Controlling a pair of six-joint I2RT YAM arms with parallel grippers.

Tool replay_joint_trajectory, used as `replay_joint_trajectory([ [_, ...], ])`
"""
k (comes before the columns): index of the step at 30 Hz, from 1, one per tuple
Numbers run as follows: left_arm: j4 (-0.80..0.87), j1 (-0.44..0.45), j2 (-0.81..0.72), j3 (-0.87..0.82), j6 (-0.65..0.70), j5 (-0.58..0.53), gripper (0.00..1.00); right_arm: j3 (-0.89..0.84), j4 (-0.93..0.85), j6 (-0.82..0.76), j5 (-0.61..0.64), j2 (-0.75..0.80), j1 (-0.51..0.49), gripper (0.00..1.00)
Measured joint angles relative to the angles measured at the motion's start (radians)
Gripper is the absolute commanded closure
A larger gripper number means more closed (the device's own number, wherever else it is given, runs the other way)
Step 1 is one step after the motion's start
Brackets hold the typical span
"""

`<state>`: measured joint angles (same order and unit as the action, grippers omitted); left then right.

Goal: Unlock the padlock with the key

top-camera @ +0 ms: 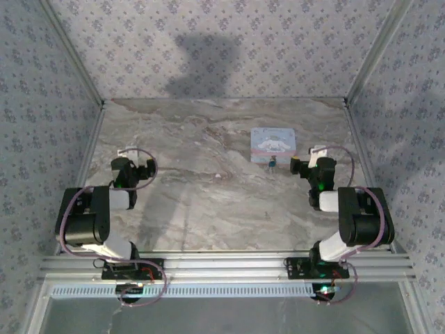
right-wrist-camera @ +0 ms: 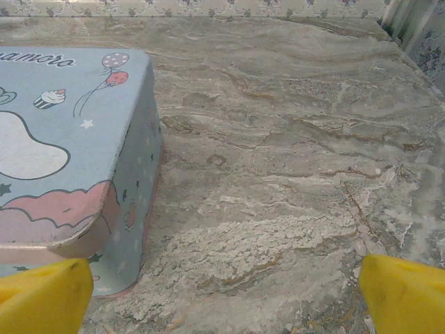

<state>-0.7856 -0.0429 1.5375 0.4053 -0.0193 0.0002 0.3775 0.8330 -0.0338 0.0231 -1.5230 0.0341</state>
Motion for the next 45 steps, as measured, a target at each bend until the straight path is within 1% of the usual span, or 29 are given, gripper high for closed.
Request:
replay_joint_trajectory([
  [25,0.001,0.006,-0.001,0.0,-0.002,-0.011,0.02,0.0,0.0,0.0,0.0,0.002,0.001,0.0],
  [29,0.049,0.006,-0.053,0.0,-0.008,-0.035,0.02,-0.003,-0.036,0.007,0.0,0.05,0.001,0.0],
  [35,0.175,0.052,-0.222,0.033,-0.01,-0.079,0.02,0.018,-0.191,0.034,0.013,0.216,0.001,0.0],
  [37,0.238,0.063,-0.282,0.06,-0.042,-0.079,0.02,0.049,-0.277,0.057,0.016,0.267,0.0,0.0],
  [41,0.378,0.064,-0.353,0.145,-0.167,-0.052,0.02,0.142,-0.476,0.129,0.016,0.359,-0.017,0.02],
  [45,0.478,0.091,-0.383,0.212,-0.318,0.014,0.02,0.248,-0.704,0.241,0.004,0.44,-0.081,0.11],
])
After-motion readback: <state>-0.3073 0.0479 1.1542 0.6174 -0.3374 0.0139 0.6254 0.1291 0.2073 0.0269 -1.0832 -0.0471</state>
